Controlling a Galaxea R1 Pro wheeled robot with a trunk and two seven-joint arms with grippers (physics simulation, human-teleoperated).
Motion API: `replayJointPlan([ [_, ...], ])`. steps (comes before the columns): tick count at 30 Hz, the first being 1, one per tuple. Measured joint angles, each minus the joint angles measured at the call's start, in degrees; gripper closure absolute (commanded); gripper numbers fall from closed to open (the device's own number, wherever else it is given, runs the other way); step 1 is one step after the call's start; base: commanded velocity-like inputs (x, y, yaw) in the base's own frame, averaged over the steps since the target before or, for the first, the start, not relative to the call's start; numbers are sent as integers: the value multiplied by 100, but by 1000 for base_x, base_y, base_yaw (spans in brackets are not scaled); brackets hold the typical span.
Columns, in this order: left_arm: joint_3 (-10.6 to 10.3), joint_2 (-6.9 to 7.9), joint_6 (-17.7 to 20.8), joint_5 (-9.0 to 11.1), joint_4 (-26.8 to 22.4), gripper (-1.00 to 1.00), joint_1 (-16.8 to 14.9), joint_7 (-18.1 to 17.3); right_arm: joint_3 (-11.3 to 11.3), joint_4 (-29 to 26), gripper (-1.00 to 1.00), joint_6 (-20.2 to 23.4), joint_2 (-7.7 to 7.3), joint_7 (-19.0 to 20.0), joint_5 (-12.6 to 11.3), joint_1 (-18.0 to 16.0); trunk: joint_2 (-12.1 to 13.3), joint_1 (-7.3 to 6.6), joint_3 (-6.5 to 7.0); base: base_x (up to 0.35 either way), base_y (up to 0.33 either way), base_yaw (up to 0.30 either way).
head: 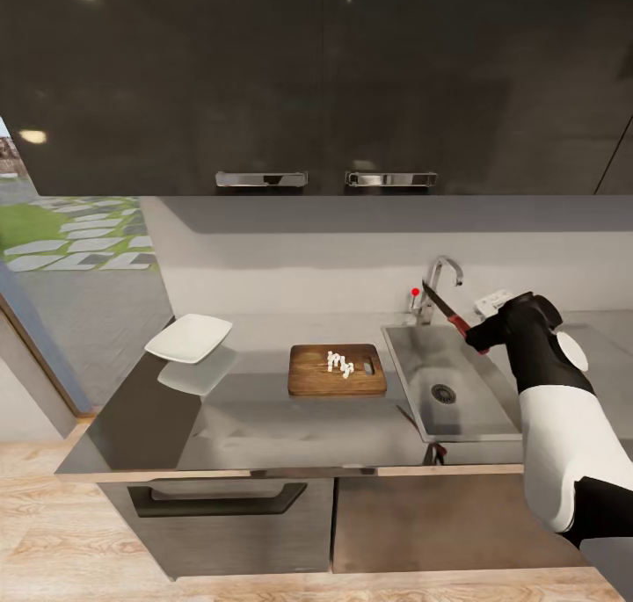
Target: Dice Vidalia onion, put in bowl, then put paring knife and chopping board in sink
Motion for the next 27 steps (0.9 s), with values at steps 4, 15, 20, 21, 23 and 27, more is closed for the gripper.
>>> replayJointPlan([
  [4,0,0,0,-1,-2,-100,0,0,-222,368,100,1,-11,-16,6,0,0,0,0,0,0,0],
  [15,0,-7,8,-2,1,-100,0,-5,-1151,1130,100,-37,-48,-42,11,1,0,0,0,0,0,0],
  [20,0,14,9,-3,2,-100,0,-8,-1420,1140,100,-44,-48,-48,15,1,0,0,0,0,0,0],
  [21,0,13,9,-4,2,-100,0,-8,-1428,1139,100,-44,-47,-48,15,1,0,0,0,0,0,0],
  [23,0,10,9,-4,1,-100,0,-9,-1448,1140,100,-45,-43,-48,15,1,0,0,0,0,0,0],
  [27,0,9,9,-7,-5,-100,0,-6,-1456,1139,100,-38,-41,-45,15,1,0,0,0,0,0,0],
])
